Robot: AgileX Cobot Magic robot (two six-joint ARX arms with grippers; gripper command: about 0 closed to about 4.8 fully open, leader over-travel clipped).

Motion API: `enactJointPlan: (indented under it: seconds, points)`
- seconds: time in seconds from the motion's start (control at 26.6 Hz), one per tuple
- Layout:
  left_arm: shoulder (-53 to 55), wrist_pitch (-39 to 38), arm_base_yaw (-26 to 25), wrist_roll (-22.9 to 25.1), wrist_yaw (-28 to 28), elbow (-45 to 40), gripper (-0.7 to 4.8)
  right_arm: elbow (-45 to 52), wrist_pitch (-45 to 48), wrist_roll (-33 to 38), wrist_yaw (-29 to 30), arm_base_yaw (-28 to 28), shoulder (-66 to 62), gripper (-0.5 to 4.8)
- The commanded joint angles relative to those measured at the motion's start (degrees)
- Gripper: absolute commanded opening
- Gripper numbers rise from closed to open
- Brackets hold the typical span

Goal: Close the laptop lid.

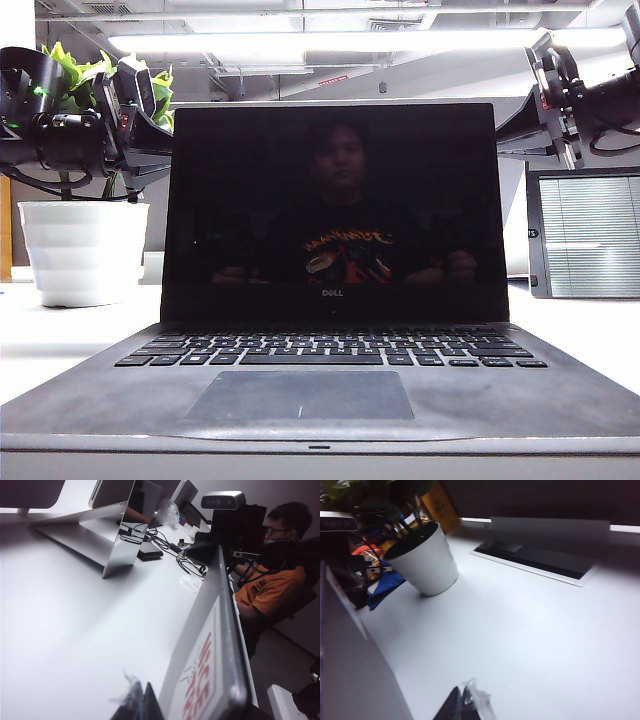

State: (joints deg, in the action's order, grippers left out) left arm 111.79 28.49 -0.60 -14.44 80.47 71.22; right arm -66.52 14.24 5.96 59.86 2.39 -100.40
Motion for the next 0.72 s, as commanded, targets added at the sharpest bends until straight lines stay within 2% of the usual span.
enactJointPlan:
  seconds: [0.04,0.19,0.26,0.38,0.53,0.72]
  points:
    - [-0.2,0.3,0.0,-0.6,2.0,0.1,-0.05,-0.2,0.9,0.0,2.1,-0.1,0.3,-0.05]
    - [-0.2,0.4,-0.4,-1.4,3.1,0.1,-0.05,-0.2,-0.8,0.0,4.6,0.0,0.3,-0.05]
    - [-0.2,0.4,-0.6,-3.4,3.9,0.1,-0.05,-0.2,-2.1,0.0,5.1,0.0,0.3,-0.05]
    - [-0.2,0.4,-1.5,-6.8,8.7,0.1,-0.05,-0.2,-3.0,0.0,8.3,0.0,0.3,-0.05]
    - [-0.3,0.7,-2.1,-8.8,11.0,0.1,-0.05,-0.2,-4.5,0.0,11.5,0.0,0.3,-0.05]
    - [-0.3,0.7,-1.9,-12.3,11.3,0.1,-0.05,-0.2,-5.4,0.0,14.8,-0.1,0.3,-0.05]
